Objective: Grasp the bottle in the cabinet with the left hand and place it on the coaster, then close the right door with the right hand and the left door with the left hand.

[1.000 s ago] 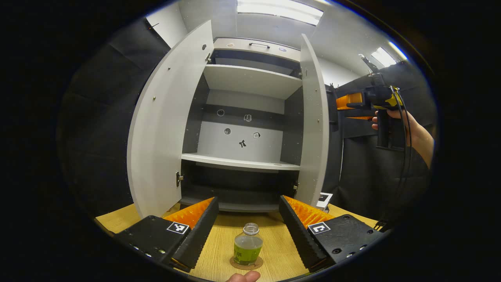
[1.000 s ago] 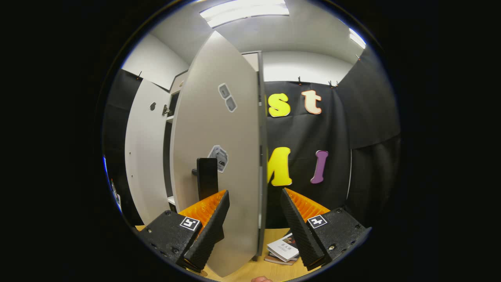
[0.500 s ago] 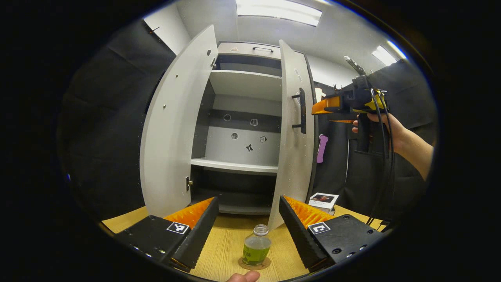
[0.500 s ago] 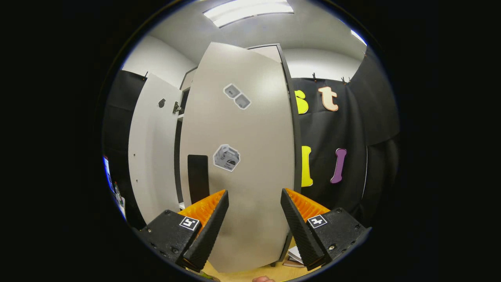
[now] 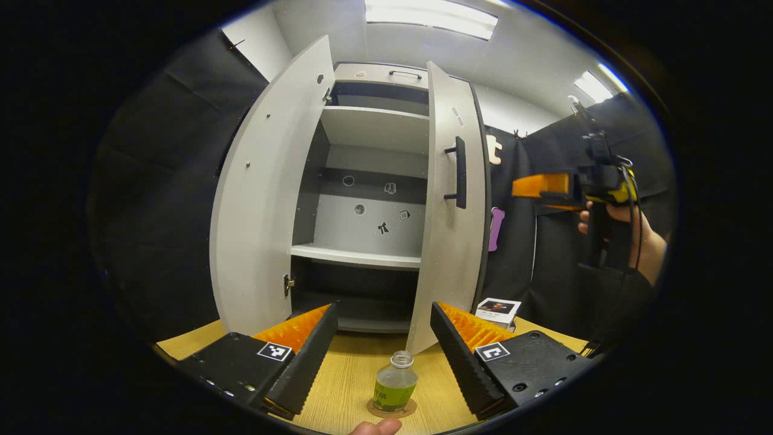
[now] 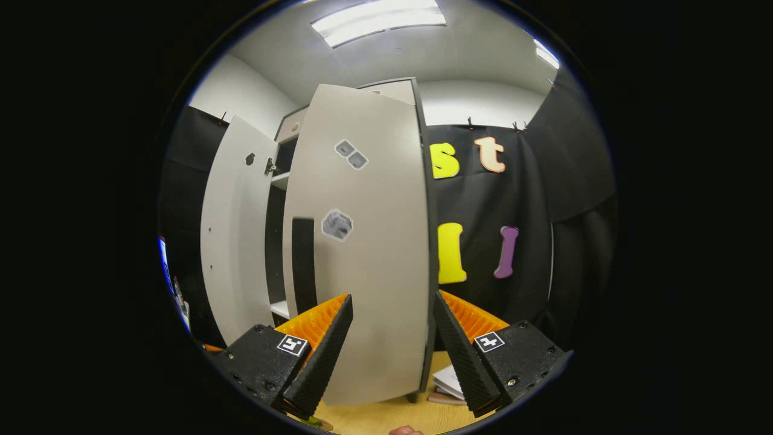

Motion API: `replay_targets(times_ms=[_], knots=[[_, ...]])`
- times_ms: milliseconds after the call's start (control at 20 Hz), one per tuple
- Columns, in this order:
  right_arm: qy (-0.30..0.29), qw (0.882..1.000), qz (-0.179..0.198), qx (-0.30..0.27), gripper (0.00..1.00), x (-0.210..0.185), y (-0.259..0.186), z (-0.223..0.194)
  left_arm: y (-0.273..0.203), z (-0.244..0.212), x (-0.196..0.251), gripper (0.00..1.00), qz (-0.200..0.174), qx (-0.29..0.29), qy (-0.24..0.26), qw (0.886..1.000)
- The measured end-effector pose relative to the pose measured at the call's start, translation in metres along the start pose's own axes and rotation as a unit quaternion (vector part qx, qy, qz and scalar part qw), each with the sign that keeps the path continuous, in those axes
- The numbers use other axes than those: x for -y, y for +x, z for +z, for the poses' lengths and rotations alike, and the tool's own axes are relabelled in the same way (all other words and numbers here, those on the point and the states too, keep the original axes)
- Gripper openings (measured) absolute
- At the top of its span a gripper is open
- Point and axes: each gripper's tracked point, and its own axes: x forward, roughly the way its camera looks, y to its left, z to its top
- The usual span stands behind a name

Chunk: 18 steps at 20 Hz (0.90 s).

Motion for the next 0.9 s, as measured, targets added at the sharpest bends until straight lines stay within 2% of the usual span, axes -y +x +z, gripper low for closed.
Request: replay_targets(times_ms=[50, 100, 150, 450, 650, 750, 800, 850, 900], knots=[[0.008, 1.000, -0.004, 0.000, 0.82, -0.001, -0.009, -0.009, 0.002, 0.001, 0.000, 0.94, -0.002, 0.001, -0.001, 1.000], [0.012, 1.000, -0.005, -0.002, 0.82, -0.001, -0.018, -0.017, 0.004, 0.003, 0.000, 0.99, -0.003, 0.001, 0.000, 1.000], [0.012, 1.000, -0.009, -0.006, 0.82, -0.001, -0.026, -0.027, 0.006, 0.003, 0.000, 0.94, -0.005, -0.001, 0.002, 1.000], [-0.026, 0.999, -0.041, -0.014, 0.83, 0.007, -0.074, -0.077, 0.010, 0.003, 0.007, 0.94, -0.018, -0.014, 0.000, 1.000], [-0.027, 0.999, -0.040, -0.024, 0.82, -0.006, -0.089, -0.110, 0.008, 0.008, 0.012, 0.94, -0.034, -0.019, -0.012, 0.999], [-0.017, 0.999, -0.025, -0.030, 0.82, -0.017, -0.089, -0.114, 0.004, 0.033, -0.003, 0.94, -0.021, -0.001, -0.029, 0.999], [-0.017, 0.999, -0.020, -0.031, 0.82, -0.020, -0.088, -0.115, 0.001, 0.051, -0.017, 0.99, -0.007, 0.014, -0.041, 0.999], [-0.021, 0.999, -0.016, -0.034, 0.82, -0.022, -0.087, -0.116, -0.003, 0.069, -0.035, 0.94, 0.013, 0.031, -0.052, 0.998], [-0.026, 0.999, -0.011, -0.034, 0.82, -0.025, -0.086, -0.116, -0.006, 0.088, -0.058, 0.99, 0.037, 0.051, -0.058, 0.996]])
